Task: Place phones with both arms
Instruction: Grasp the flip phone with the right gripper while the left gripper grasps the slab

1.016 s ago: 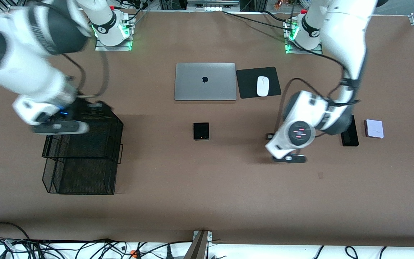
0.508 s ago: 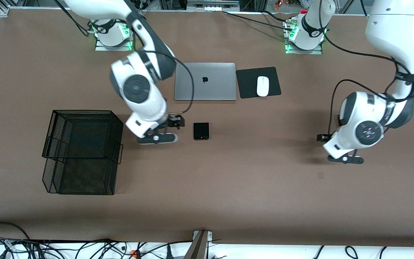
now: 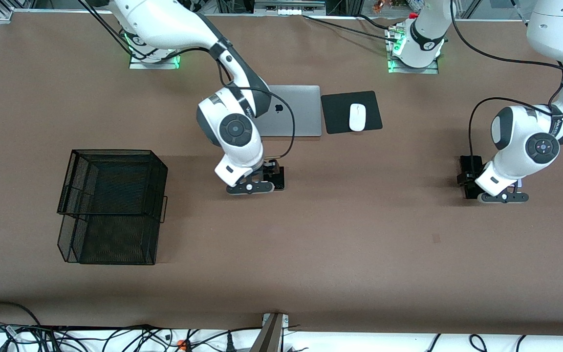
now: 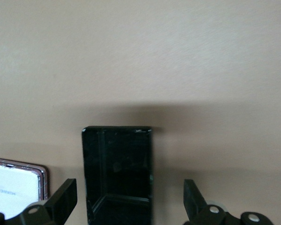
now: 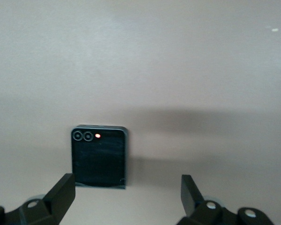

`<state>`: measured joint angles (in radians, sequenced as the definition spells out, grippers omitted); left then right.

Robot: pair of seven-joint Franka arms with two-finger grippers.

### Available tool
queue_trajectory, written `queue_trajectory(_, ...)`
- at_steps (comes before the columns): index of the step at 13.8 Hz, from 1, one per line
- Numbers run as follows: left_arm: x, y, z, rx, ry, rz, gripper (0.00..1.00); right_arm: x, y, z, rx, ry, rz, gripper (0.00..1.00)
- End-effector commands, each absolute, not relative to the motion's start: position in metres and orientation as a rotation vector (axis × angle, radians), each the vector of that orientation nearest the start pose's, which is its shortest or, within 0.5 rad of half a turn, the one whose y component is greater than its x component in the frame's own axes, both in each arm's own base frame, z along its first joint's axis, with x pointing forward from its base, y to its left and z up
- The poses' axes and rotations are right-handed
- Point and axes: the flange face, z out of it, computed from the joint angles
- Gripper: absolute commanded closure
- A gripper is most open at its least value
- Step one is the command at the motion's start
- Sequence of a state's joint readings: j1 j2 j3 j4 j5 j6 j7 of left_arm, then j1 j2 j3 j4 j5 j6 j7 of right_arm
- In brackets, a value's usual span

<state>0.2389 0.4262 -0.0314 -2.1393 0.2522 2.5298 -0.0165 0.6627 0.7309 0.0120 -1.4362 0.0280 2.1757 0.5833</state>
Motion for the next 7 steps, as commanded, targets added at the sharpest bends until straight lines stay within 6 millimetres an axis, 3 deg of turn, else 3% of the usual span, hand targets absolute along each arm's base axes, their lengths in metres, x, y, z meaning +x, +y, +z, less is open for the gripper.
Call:
queue_trajectory(1,0.537,0.127,0.203,-3.018,0.014,0.03,0.0,0.567,0.469,0.245,-3.093,-0.08,-0.051,0.0)
queue_trajectory(7,0.529,0.146,0.195,-3.035,-0.071,-0.029,0.0,0.552,0.485,0.211,-3.109,-0.063,-0.059,0.0)
